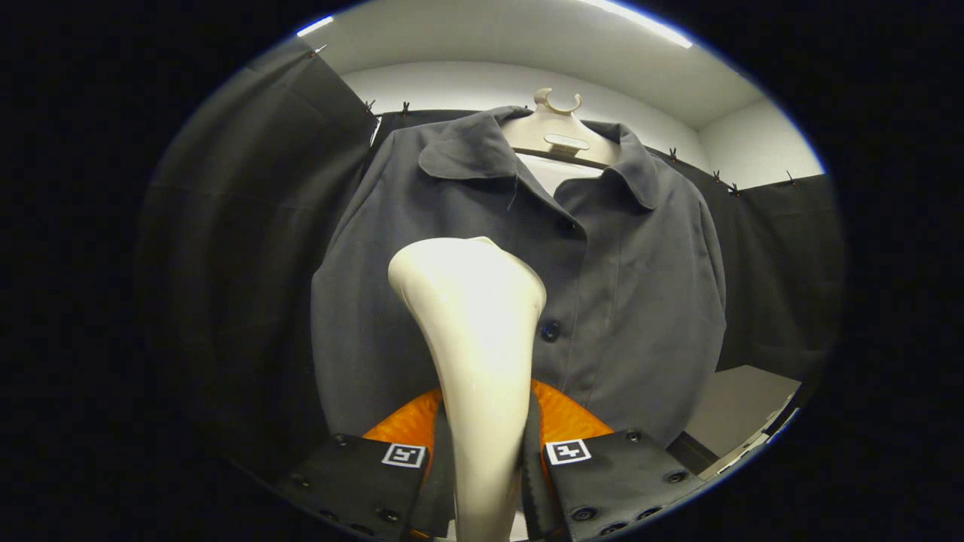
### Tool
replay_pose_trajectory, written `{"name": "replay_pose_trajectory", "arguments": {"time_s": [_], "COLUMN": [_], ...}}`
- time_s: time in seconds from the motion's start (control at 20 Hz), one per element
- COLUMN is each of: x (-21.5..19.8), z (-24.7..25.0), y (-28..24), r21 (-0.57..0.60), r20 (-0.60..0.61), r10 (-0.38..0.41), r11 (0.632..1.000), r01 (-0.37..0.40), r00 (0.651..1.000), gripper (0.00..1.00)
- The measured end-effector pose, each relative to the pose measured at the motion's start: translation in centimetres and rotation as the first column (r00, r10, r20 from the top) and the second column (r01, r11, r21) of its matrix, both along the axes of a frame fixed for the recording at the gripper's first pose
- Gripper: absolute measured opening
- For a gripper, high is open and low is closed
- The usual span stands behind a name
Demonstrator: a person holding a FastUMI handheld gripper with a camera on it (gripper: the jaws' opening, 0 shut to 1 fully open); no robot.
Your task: Iron the clothes twice with a garment steamer, once on the left side and once on the right side.
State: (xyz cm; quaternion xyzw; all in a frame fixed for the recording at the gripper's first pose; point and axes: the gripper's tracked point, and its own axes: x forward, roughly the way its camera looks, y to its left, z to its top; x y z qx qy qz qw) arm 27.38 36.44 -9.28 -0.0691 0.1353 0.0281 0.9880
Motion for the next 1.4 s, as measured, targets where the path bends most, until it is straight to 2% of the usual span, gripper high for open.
{"name": "replay_pose_trajectory", "arguments": {"time_s": [0.55,0.8,1.4], "x": [-3.3,-4.9,-9.5], "z": [-6.7,-8.1,-15.7], "y": [-1.4,-1.7,-2.4], "r21": [-0.007,-0.016,-0.022], "r20": [-0.134,-0.166,-0.319], "r10": [-0.023,-0.026,-0.033], "r11": [1.0,1.0,0.999], "r01": [0.023,0.024,0.027], "r00": [0.991,0.986,0.947], "gripper": [0.44,0.44,0.45]}}
